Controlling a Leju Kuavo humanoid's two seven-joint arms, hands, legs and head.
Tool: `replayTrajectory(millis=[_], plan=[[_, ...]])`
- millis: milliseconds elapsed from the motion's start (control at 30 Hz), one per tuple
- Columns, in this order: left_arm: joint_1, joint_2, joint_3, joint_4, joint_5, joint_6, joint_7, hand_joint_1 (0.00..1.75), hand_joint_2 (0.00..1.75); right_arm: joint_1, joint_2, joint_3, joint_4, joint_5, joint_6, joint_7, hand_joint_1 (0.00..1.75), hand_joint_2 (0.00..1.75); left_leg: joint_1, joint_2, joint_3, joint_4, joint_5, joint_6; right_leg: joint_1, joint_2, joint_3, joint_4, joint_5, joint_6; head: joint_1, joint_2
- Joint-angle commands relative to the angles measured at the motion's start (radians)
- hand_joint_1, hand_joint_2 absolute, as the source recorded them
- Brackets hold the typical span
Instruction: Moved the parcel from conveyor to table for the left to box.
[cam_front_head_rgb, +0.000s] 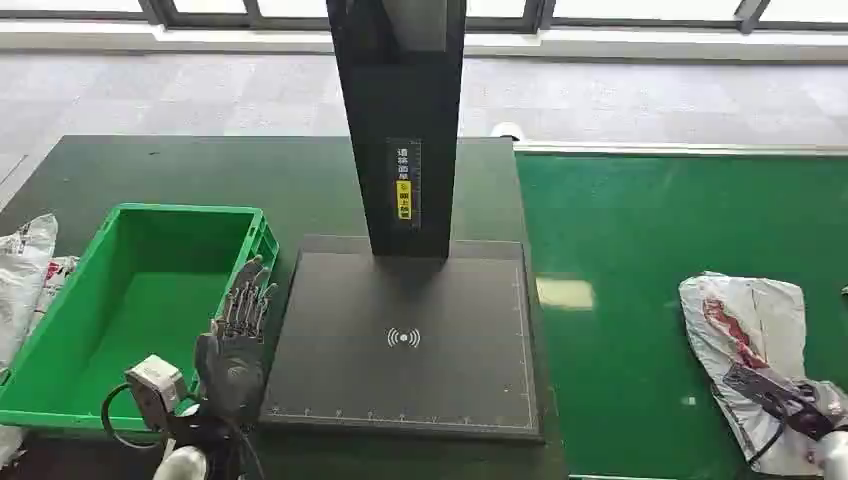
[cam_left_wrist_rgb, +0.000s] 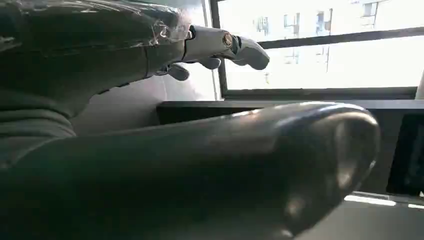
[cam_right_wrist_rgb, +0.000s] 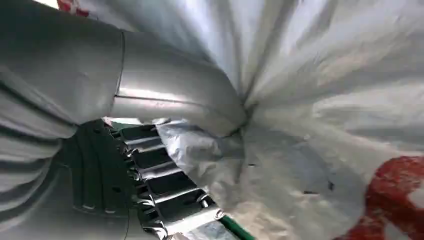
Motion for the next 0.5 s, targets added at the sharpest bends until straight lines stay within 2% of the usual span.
replayTrajectory(millis=[33, 167, 333, 433, 500], plan=[[-0.002, 0.010, 0.045, 0.013, -0.005, 0.003, 0.006, 0.00, 0.00, -0.024, 0.088, 0.034, -0.034, -0.021, -0.075, -0.023, 1.75, 1.75, 0.001, 0.004, 0.001, -0.002, 0.000, -0.001, 0.001, 0.003, 0.000, -0.002, 0.001, -0.001, 0.000, 0.000], [0.010, 0.008, 0.051, -0.001, -0.007, 0.009, 0.010, 0.00, 0.00, -0.063, 0.112, 0.038, -0.066, -0.033, -0.180, -0.029, 1.75, 1.75, 0.001, 0.009, 0.002, -0.006, 0.002, -0.003, 0.001, 0.007, -0.001, -0.005, 0.004, -0.002, 0.000, 0.000], [0.010, 0.008, 0.051, -0.001, -0.007, 0.009, 0.010, 0.00, 0.00, -0.063, 0.112, 0.042, -0.066, -0.034, -0.179, -0.025, 1.75, 1.75, 0.001, 0.007, 0.000, -0.003, 0.001, -0.002, 0.000, 0.006, -0.001, -0.002, 0.003, -0.001, 0.000, 0.000], [0.021, 0.004, 0.056, -0.008, -0.008, 0.011, 0.012, 0.00, 0.00, -0.050, 0.138, 0.038, -0.112, -0.077, -0.276, -0.068, 1.75, 1.75, 0.001, 0.004, 0.000, -0.002, 0.001, -0.002, 0.000, 0.004, -0.001, -0.001, 0.002, -0.001, 0.000, 0.000], [0.028, 0.003, 0.056, -0.010, -0.008, 0.013, 0.012, 0.00, 0.00, -0.042, 0.151, 0.042, -0.137, -0.089, -0.292, -0.074, 1.75, 1.75, 0.000, 0.006, 0.001, -0.004, 0.001, -0.002, 0.000, 0.006, -0.001, -0.002, 0.003, -0.001, 0.000, 0.000]])
